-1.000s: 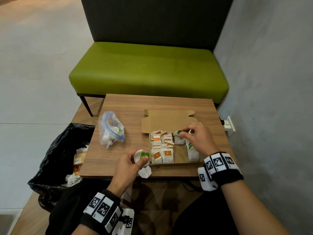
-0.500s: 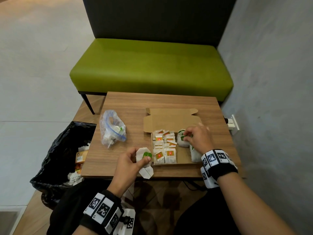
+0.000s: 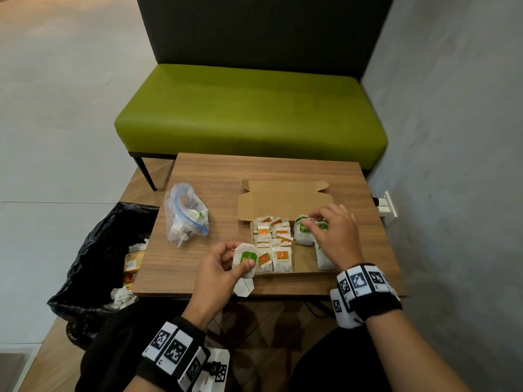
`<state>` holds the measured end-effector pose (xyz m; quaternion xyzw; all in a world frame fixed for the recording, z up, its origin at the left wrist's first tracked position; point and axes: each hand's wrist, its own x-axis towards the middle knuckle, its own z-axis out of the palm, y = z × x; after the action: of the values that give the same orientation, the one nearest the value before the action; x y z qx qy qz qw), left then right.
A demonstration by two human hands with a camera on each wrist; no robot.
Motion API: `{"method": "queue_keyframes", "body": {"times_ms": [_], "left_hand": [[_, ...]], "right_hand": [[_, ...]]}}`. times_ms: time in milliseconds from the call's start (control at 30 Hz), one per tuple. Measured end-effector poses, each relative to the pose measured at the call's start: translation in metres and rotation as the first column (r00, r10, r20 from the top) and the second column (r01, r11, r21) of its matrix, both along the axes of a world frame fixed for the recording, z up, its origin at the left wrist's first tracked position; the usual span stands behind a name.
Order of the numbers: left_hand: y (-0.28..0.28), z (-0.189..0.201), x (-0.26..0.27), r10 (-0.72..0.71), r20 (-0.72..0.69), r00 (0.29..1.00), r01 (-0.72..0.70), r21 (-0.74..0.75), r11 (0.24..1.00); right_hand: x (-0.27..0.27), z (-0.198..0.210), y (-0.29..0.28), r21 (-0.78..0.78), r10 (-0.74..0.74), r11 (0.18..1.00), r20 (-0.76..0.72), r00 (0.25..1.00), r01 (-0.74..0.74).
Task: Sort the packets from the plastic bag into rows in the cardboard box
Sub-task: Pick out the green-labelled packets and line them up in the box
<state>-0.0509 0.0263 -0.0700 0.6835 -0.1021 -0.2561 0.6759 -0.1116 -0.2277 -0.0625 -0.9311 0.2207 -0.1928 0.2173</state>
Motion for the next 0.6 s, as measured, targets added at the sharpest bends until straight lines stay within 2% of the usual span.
{"method": "queue_keyframes", "body": {"times_ms": [67,133,200,267,433,500,600], "left_hand": [[-0.002,0.002,-0.002,0.002,0.004,1.0,-0.002,-0.02,1.0],[-0.004,0.005,-0.004,0.007,0.005,1.0,-0.006,-0.055,0.998],[-0.006,0.009,-0.005,-0.004,0.017,1.0,0.005,-0.081,0.997],[-0.007,0.012,-0.006,-0.019,0.019,1.0,0.021,-0.098,0.995],[-0.003,0.018,-0.001,-0.001,0.047,0.999,0.006,-0.106,0.994],[0.0,0.02,0.005,0.04,0.095,0.995,-0.033,-0.078,0.996],[0.004,0.026,0.021,0.157,0.143,0.977,-0.15,-0.061,0.987]], "right_hand": [[-0.008,0.019,0.024,0.2,0.093,0.975,0.052,0.994,-0.101],[-0.013,0.033,0.05,0.44,0.225,0.873,0.02,0.974,-0.21],[-0.014,0.034,0.069,0.577,0.312,0.778,-0.013,0.95,-0.247],[-0.012,0.028,0.079,0.62,0.322,0.743,-0.002,0.947,-0.252],[-0.004,0.018,0.093,0.712,0.228,0.656,0.129,0.965,-0.25],[0.0,0.018,0.101,0.734,0.277,0.622,0.119,0.953,-0.272],[0.007,0.018,0.116,0.726,0.375,0.623,0.048,0.926,-0.29]]}}
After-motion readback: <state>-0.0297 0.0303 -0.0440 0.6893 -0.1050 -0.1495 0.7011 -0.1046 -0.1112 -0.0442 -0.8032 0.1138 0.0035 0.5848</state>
